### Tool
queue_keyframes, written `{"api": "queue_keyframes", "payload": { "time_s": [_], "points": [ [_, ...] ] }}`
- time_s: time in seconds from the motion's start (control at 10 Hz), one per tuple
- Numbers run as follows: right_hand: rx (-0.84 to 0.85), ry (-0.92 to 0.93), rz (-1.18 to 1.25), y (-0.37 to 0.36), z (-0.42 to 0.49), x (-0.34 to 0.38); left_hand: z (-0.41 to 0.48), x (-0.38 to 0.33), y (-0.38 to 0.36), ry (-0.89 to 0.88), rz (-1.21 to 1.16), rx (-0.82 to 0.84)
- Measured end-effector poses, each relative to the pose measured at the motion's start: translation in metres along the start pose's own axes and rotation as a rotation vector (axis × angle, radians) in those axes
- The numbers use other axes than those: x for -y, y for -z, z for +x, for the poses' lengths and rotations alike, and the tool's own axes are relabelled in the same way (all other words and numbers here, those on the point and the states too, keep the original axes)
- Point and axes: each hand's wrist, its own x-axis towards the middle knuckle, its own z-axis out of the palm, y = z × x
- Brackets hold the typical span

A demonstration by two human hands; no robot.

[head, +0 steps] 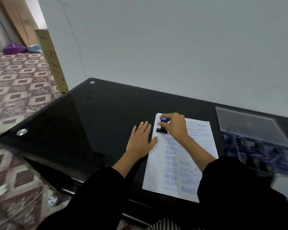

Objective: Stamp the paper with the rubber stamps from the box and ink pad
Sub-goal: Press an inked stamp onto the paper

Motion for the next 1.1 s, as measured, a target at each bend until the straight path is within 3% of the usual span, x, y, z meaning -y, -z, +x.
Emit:
{"api": "queue_keyframes", "payload": {
  "time_s": [0.5,1.1],
  "points": [
    [-0.034,0.038,-0.122,-0.01,-0.02,0.002,-0.002,-0.001,0.0,-0.011,-0.002,-0.014],
    [-0.075,0.03,-0.073,-0.014,-0.025,0.001,0.001,0.001,-0.001,-0.014,0.018,-0.005]
  ]
}}
